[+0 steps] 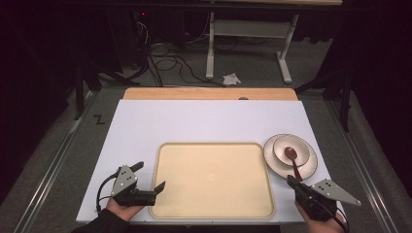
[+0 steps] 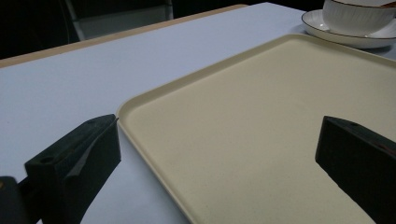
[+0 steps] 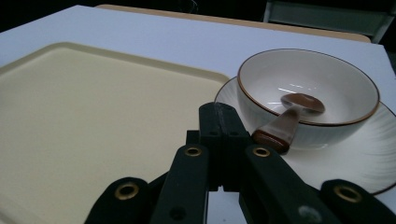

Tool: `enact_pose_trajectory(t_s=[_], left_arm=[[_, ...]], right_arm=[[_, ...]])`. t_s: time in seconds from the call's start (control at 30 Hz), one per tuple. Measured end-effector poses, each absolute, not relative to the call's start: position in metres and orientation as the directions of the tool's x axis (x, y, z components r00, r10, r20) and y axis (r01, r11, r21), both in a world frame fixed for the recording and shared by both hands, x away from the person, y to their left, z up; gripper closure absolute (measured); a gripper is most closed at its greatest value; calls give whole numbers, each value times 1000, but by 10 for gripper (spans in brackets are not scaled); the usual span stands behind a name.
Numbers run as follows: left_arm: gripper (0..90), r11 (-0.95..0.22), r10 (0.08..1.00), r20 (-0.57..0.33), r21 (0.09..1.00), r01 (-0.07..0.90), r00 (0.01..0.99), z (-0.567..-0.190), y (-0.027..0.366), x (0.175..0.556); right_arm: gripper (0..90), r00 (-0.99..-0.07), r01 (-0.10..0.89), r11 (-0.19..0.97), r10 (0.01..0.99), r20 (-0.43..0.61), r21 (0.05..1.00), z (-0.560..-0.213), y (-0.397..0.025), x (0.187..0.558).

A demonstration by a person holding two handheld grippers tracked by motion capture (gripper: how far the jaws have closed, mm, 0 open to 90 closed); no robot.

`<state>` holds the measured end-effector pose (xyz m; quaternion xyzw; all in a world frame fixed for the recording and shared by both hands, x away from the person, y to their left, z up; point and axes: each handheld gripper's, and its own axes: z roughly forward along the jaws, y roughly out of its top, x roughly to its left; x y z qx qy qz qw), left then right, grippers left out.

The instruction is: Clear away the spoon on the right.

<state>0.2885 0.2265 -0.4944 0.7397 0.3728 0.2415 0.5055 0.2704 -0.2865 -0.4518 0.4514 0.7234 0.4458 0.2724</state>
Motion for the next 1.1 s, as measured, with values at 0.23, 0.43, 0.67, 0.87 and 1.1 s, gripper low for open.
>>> enact_pose_trajectory(t_s=[0.23,0.43,0.67,0.87,1.1], left_arm=[[7,-211,795,-20,928,307,607,-495,226,290],[7,-203,800,-24,929,308,600,-494,227,288],[7,-203,803,-24,928,311,596,-494,228,288],[7,-204,804,-23,928,313,594,-495,228,288],[7,-205,805,-22,927,313,592,-495,228,288]], right_arm=[[900,-420,413,154,907,38,897,-452,-305,268],[900,-399,419,131,915,52,898,-454,-318,271],[900,-387,418,131,921,46,899,-454,-324,273],[900,-361,419,116,931,48,900,-455,-333,277],[900,-349,423,102,935,59,900,-455,-338,280]])
